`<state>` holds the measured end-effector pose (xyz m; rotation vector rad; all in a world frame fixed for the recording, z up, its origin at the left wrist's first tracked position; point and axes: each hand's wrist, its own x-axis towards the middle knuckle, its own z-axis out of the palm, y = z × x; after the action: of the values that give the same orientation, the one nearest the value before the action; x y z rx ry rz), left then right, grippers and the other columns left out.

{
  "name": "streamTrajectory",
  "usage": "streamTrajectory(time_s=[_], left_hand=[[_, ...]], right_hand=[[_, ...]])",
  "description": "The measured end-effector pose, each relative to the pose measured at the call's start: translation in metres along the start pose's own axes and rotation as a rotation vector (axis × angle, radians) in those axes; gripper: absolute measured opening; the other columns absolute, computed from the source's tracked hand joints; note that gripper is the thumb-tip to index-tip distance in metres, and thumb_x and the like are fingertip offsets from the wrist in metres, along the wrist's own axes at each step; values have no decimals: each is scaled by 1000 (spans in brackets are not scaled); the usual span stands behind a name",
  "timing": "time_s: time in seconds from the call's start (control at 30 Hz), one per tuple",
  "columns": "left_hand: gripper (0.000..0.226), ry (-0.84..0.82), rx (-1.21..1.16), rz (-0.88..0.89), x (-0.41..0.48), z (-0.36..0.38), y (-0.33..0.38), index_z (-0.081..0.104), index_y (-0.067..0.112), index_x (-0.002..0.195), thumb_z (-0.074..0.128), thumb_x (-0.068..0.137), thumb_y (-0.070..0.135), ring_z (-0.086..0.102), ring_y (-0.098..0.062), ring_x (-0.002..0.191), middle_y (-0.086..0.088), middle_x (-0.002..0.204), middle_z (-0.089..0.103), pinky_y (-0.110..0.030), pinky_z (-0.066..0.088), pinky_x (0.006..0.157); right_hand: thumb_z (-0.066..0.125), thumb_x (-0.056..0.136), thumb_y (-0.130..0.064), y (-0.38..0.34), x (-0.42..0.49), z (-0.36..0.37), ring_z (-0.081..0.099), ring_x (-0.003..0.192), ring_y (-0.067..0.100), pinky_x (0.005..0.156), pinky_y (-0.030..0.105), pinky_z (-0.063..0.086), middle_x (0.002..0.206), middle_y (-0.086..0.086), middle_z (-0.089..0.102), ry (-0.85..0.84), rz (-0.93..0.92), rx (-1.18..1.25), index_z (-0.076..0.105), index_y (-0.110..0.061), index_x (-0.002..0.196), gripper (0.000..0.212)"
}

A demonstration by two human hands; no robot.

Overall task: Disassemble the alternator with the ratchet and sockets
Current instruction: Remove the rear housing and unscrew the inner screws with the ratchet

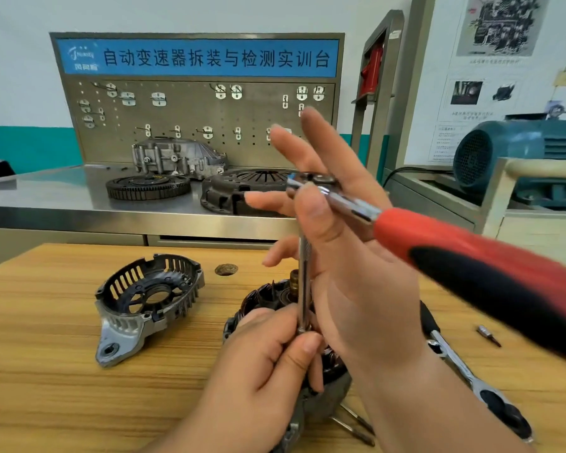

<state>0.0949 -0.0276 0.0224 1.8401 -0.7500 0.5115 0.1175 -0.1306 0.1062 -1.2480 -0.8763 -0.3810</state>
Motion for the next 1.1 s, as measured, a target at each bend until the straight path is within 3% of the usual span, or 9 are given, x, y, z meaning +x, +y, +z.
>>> streamTrajectory(time_s=[0.07,0.2,0.4,0.5,0.6,0.73,0.9,1.03,1.1], left_hand=[[25,-20,29,18,-1,-1,1,59,30,91,39,88,45,58,-9,76,13,68,65,-20,38,75],[34,-47,23,18,-2,-4,5,62,23,86,37,90,45,58,-12,82,14,73,67,-19,38,77],[42,0,59,5,-2,-2,3,66,17,82,37,85,48,56,-13,81,14,65,63,-21,38,75],[49,-6,71,-2,-1,-1,1,66,13,87,36,83,51,55,-12,80,16,61,62,-29,42,77],[46,-6,68,10,0,-1,3,65,14,84,36,85,50,56,-12,79,16,63,63,-24,39,75],[40,-34,54,28,-2,-2,5,64,19,82,33,91,43,58,-18,84,13,74,68,-26,40,82],[35,-28,81,24,-2,-2,2,63,21,78,38,89,43,57,-15,82,13,72,66,-22,38,79],[34,-17,85,9,-3,-2,1,63,23,78,39,88,44,57,-14,82,16,70,64,-21,36,78],[35,-28,89,10,-2,-2,2,63,22,82,38,88,45,57,-14,82,18,69,64,-24,36,78]], right_hand=[[60,88,-32,-2,-7,4,70,90,16,54,21,53,128,-4,63,-2,7,262,58,-34,125,37],[42,86,-49,2,-9,4,70,80,21,50,23,53,110,5,72,43,139,428,54,-20,126,51],[56,92,-32,3,-7,-3,64,106,23,56,21,51,128,2,64,137,15,222,66,-28,115,25],[37,101,-6,10,-15,-30,55,118,31,56,18,39,136,18,54,96,337,-8,52,-1,132,35],[45,93,-26,2,-4,-7,67,94,22,57,17,48,128,7,62,33,63,115,55,-17,126,36],[42,84,-48,3,-15,0,69,71,19,51,24,50,108,6,72,76,50,386,55,-18,124,52],[49,94,-31,0,-11,3,70,84,17,57,24,53,121,-1,66,53,-127,176,61,-27,119,28],[48,94,-23,3,-12,-2,62,111,25,87,50,52,124,-8,62,111,-371,-205,59,-35,122,31],[47,95,-24,3,-12,-2,66,100,22,78,39,54,121,-4,64,128,-318,-119,58,-30,124,31]])
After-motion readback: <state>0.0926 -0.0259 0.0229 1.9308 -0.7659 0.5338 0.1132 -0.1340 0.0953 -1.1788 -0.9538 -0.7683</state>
